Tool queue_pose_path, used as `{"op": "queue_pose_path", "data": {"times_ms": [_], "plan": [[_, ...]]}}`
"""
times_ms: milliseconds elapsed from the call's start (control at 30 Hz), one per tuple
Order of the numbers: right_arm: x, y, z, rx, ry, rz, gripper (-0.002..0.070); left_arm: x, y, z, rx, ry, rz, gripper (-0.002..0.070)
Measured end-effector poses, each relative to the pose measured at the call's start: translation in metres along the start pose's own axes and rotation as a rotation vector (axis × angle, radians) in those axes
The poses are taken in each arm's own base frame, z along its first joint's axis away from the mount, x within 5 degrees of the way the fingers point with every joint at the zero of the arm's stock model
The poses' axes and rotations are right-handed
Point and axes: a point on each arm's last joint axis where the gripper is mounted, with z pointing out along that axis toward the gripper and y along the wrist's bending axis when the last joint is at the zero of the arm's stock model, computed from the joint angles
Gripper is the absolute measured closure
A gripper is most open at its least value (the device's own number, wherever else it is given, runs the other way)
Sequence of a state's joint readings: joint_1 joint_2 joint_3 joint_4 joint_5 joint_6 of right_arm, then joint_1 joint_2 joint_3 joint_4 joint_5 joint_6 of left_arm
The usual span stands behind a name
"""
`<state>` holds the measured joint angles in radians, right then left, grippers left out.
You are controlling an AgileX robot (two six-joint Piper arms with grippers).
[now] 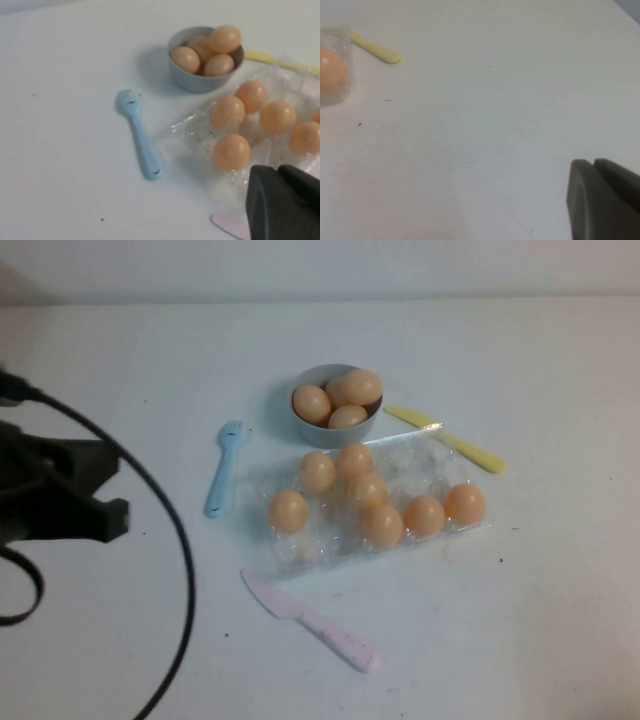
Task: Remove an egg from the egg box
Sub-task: Pick up the egg from the plastic box
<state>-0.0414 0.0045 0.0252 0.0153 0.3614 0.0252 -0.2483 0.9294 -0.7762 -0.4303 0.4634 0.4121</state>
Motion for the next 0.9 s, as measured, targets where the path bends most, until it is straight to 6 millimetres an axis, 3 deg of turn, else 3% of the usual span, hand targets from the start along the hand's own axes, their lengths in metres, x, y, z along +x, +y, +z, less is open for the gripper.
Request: {"op": "queue_pose_path", "data": {"times_ms": [167, 400, 733, 833, 900], "plan": [[0.000, 0.000, 0.000, 0.000, 0.000, 0.000, 0.0693, -0.015, -0.020, 0.039, 0.081, 0.101, 0.136, 0.0680], [0.000, 0.000, 0.000, 0.000, 0.000, 0.000, 0.0693, -0.037, -0.031, 0.091, 0.105, 0.276, 0.230, 0.0681], [0.000, 0.000, 0.000, 0.000, 0.000, 0.000, 0.0693, -0.039, -0.044, 0.153, 0.166, 0.618, 0.401, 0.0672], [0.000, 0.000, 0.000, 0.000, 0.000, 0.000, 0.0692, -0.040, -0.046, 0.168, 0.182, 0.684, 0.428, 0.0606], [0.000, 0.000, 0.000, 0.000, 0.000, 0.000, 0.0692, -0.036, -0.046, 0.180, 0.185, 0.730, 0.444, 0.0513]]}}
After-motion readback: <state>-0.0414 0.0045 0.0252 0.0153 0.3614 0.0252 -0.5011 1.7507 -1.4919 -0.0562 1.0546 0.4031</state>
